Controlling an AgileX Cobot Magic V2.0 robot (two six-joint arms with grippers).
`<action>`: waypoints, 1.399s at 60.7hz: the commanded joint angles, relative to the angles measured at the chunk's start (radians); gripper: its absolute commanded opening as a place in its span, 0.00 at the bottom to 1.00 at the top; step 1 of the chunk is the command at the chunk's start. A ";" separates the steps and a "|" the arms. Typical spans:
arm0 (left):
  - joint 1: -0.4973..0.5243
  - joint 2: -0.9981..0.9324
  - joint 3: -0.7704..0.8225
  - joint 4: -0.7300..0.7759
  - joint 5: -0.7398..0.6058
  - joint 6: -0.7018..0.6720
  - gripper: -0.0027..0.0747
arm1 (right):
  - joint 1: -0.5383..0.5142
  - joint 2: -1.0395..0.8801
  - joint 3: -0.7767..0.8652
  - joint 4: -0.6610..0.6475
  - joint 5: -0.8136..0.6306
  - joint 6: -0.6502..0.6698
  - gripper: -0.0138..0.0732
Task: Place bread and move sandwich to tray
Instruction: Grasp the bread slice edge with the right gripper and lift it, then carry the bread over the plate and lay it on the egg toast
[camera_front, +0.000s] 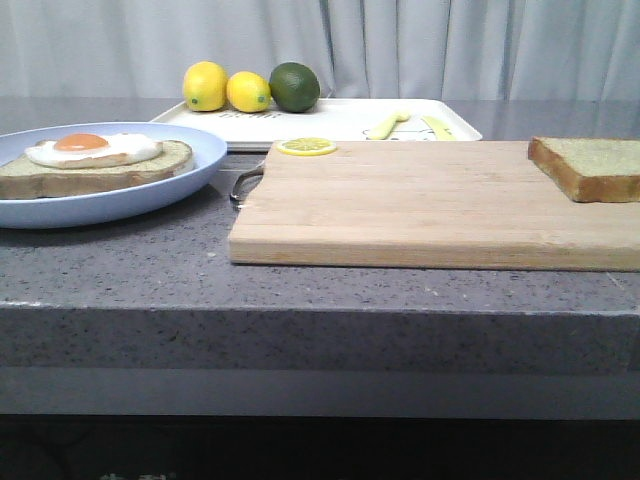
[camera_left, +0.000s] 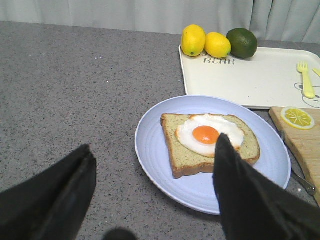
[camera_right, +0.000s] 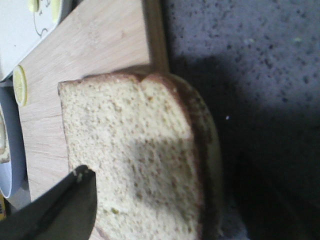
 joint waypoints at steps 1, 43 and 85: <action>0.002 0.011 -0.036 0.001 -0.083 -0.002 0.67 | 0.008 -0.021 -0.020 0.025 0.136 -0.032 0.80; 0.002 0.011 -0.036 0.005 -0.083 -0.002 0.67 | 0.007 -0.161 -0.020 0.131 0.136 -0.042 0.23; 0.002 0.011 -0.036 0.005 -0.083 -0.002 0.67 | 0.541 -0.342 0.002 0.642 -0.076 -0.042 0.23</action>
